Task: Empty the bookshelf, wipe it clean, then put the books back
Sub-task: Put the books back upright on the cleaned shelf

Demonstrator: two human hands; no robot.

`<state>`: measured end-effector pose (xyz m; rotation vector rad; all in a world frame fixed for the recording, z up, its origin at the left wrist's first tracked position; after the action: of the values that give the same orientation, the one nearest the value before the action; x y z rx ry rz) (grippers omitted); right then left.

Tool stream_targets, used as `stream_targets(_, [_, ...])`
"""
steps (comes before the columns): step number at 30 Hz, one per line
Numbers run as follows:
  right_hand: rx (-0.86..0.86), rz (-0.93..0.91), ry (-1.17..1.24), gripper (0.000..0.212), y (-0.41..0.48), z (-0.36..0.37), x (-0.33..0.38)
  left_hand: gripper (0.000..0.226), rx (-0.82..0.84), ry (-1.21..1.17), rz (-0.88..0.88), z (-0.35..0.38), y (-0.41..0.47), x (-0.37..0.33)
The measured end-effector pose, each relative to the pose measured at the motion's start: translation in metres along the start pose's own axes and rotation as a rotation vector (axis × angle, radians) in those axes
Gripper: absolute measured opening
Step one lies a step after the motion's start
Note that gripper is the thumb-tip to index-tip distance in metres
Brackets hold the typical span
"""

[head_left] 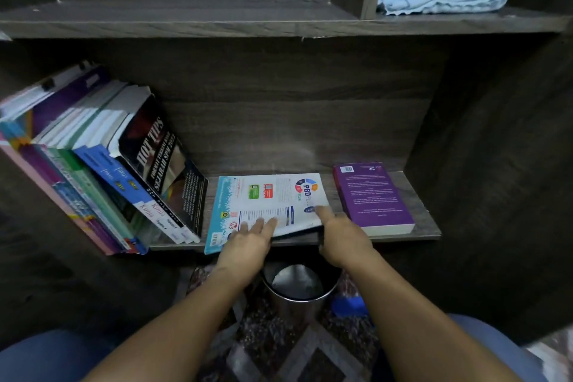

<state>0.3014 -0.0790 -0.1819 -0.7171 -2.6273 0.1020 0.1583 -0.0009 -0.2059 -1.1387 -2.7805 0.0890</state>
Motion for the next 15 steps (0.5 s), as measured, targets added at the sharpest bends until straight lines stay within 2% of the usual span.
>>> stream_targets(3, [-0.267,-0.128,0.295,0.037,-0.001,-0.040,0.020,0.042,-0.266,-0.303,-0.049,-0.029,-0.012,0.016])
stream_targets(6, [-0.388,-0.396,0.376,0.032,-0.016,-0.064,0.054,0.041,-0.323,-0.448,-0.168,-0.047,-0.026,0.032])
stream_targets(8, [-0.454,-0.557,0.422,0.033,-0.030,-0.074,0.080,0.048,-0.366,-0.464,-0.198,-0.069,-0.030,0.041])
stream_targets(10, [-0.444,-0.615,0.513,0.041,-0.035,-0.078,0.099,0.056,-0.458,-0.449,-0.185,-0.102,-0.031,0.045])
stream_targets(12, [-0.384,-0.615,0.575,0.064,-0.037,-0.079,0.115,0.068,-0.566,-0.454,-0.177,-0.138,-0.036,0.055])
stream_targets(13, [-0.368,-0.623,0.579,0.074,-0.038,-0.079,0.120,0.077,-0.600,-0.464,-0.207,-0.151,-0.039,0.063])
stream_targets(15, [-0.339,-0.617,0.547,0.080,-0.039,-0.072,0.123,0.090,-0.647,-0.516,-0.328,-0.165,-0.050,0.088])
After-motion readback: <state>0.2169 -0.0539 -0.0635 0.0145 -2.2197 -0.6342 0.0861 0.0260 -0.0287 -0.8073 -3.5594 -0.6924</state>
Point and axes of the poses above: each hand's wrist, its own y-axis towards the middle knuckle, its own z-axis out of the palm, x = y × z, the point moved 10 cm from there along y, towards the middle knuckle, and after that the axes turned 5 degrees about y, right-handed, at the moved point
